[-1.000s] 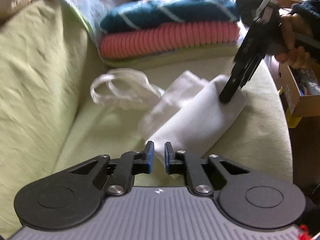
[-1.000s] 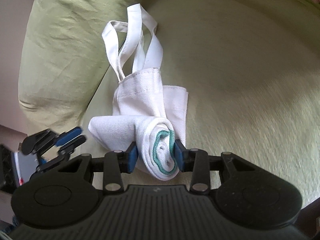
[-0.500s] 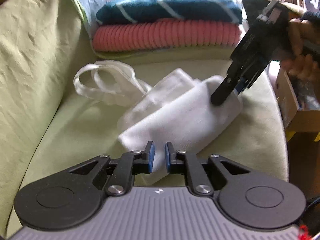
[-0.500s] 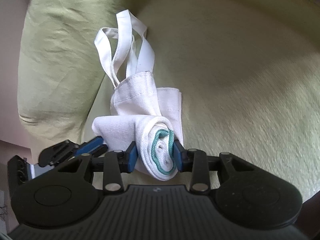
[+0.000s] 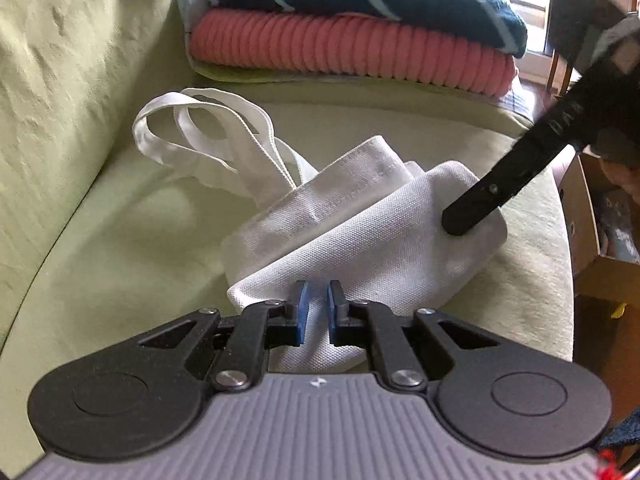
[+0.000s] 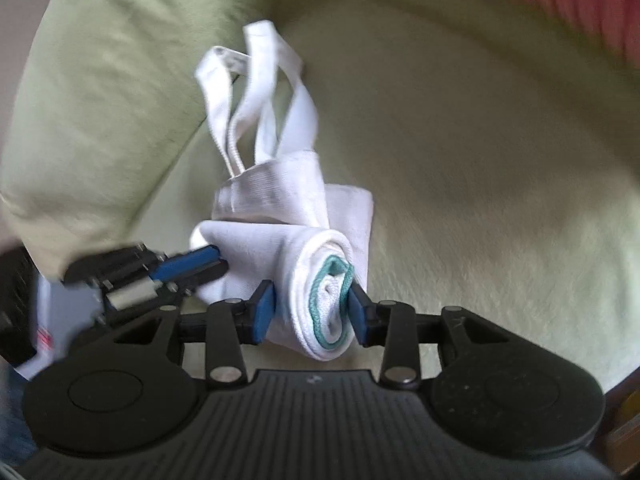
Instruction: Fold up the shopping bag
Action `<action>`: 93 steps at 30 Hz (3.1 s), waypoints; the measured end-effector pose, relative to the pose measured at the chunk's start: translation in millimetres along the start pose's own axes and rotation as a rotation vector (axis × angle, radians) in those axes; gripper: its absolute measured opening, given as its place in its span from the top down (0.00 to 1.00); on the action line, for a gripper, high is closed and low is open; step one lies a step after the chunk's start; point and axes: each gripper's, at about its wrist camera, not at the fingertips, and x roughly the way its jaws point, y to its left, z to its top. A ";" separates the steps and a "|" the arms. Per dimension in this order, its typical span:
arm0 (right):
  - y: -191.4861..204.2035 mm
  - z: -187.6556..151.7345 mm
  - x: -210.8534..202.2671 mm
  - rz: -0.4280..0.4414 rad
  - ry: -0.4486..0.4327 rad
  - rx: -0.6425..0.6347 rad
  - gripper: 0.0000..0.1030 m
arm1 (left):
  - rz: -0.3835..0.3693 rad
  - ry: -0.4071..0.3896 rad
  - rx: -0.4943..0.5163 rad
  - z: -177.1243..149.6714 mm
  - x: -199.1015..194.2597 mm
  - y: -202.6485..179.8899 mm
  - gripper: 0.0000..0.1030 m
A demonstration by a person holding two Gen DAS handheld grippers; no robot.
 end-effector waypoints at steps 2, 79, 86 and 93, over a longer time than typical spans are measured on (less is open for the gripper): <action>26.3 -12.0 -9.6 -0.139 -0.095 -0.183 0.54 | -0.003 0.009 -0.005 1.7 1.8 1.1 0.91; 74.5 -77.0 21.6 -0.365 -0.379 -0.902 0.82 | -0.092 0.063 -0.054 95.5 36.5 37.4 0.45; 71.5 -75.5 20.4 -0.349 -0.378 -0.900 0.82 | -0.350 0.080 -0.245 137.9 86.1 67.7 0.55; 67.8 -73.4 18.6 -0.323 -0.375 -0.901 0.82 | -0.361 0.015 -0.269 158.4 79.7 78.0 0.54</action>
